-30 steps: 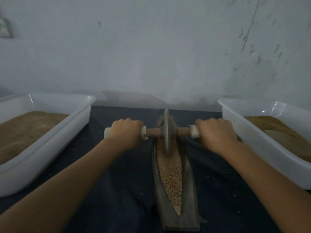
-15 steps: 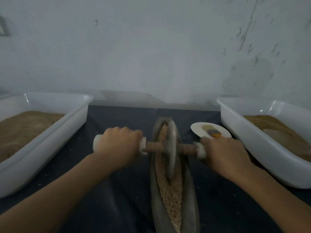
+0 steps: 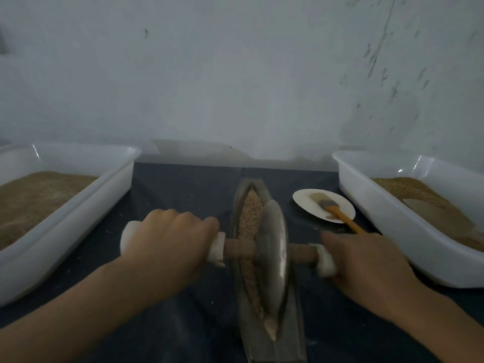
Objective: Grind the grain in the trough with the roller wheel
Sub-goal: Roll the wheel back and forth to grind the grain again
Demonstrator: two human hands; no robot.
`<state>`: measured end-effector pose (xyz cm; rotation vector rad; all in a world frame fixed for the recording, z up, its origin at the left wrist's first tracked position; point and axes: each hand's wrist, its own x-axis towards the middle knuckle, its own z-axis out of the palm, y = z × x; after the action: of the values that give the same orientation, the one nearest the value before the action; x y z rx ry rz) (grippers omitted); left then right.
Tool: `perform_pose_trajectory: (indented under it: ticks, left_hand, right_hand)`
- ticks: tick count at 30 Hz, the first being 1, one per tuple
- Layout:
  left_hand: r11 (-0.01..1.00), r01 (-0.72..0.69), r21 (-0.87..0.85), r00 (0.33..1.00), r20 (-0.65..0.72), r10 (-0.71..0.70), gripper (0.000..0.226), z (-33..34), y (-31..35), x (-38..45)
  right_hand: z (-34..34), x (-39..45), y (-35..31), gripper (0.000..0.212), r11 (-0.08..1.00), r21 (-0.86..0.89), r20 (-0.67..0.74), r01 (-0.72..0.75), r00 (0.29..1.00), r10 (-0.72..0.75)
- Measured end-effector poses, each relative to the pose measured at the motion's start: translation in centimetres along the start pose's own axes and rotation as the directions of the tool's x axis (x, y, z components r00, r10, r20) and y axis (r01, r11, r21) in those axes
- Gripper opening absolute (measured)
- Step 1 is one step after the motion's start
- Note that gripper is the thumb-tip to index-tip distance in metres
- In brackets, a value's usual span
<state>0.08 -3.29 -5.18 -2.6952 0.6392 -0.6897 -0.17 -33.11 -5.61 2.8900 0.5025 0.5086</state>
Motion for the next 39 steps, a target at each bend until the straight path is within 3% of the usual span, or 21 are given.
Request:
perform_pose_trajectory:
  ticks: [3, 7, 12, 18, 21, 23, 25, 32, 36, 39]
  left_hand:
    - [0.999, 0.010, 0.034, 1.000, 0.010, -0.010, 0.054, -0.5, 0.3, -0.6]
    - [0.973, 0.226, -0.047, 0.964, 0.156, -0.216, 0.031, 2.2, -0.4, 2.4]
    - [0.942, 0.317, -0.113, 0.937, 0.190, -0.293, 0.020, 4.6, -2.1, 7.4]
    - [0.978, 0.209, 0.020, 0.960, 0.186, -0.209, 0.014, 1.7, -0.5, 5.4]
    - [0.990, 0.119, 0.077, 0.987, 0.100, -0.126, 0.030, 0.0, 0.5, 1.5]
    - [0.993, 0.064, 0.101, 0.996, 0.052, -0.070, 0.037, -0.6, 0.4, 0.2]
    - [0.992, 0.088, 0.086, 0.992, 0.080, -0.094, 0.035, -0.3, 0.3, 0.5]
    - [0.961, 0.275, -0.035, 0.953, 0.145, -0.267, 0.017, 3.9, -1.7, 7.7]
    - [0.956, 0.292, -0.019, 0.949, 0.133, -0.287, 0.017, 4.2, -2.0, 9.6]
    - [0.965, 0.260, 0.019, 0.957, 0.131, -0.260, 0.021, 2.8, -1.0, 7.8]
  right_hand:
    - [0.0, -1.2, -0.1, 0.041, 1.000, -0.019, 0.153, -0.023, 0.988, 0.026]
    - [1.5, 2.9, -0.3, 0.039, 0.992, -0.126, -0.083, -0.025, 0.996, 0.015]
    - [3.0, 10.5, 1.0, 0.029, 0.989, -0.136, -0.073, -0.050, 0.996, 0.041]
    - [3.2, 5.3, 0.2, 0.021, 0.993, -0.067, -0.032, -0.099, 0.995, 0.097]
    - [1.3, 0.3, -0.2, 0.041, 0.999, -0.033, -0.031, -0.022, 0.999, 0.020]
    - [-0.1, -1.2, -0.4, 0.043, 0.997, -0.070, 0.082, -0.018, 0.996, 0.023]
    - [-0.1, -1.1, -0.5, 0.034, 0.993, -0.107, 0.163, -0.043, 0.985, 0.060]
    - [3.8, 8.6, 0.8, 0.020, 0.991, -0.087, -0.069, -0.102, 0.993, 0.096]
    - [4.7, 11.5, 1.3, 0.025, 0.991, -0.042, -0.072, -0.128, 0.990, 0.125]
    - [4.1, 8.6, 0.8, 0.018, 0.995, 0.007, -0.046, -0.101, 0.994, 0.101]
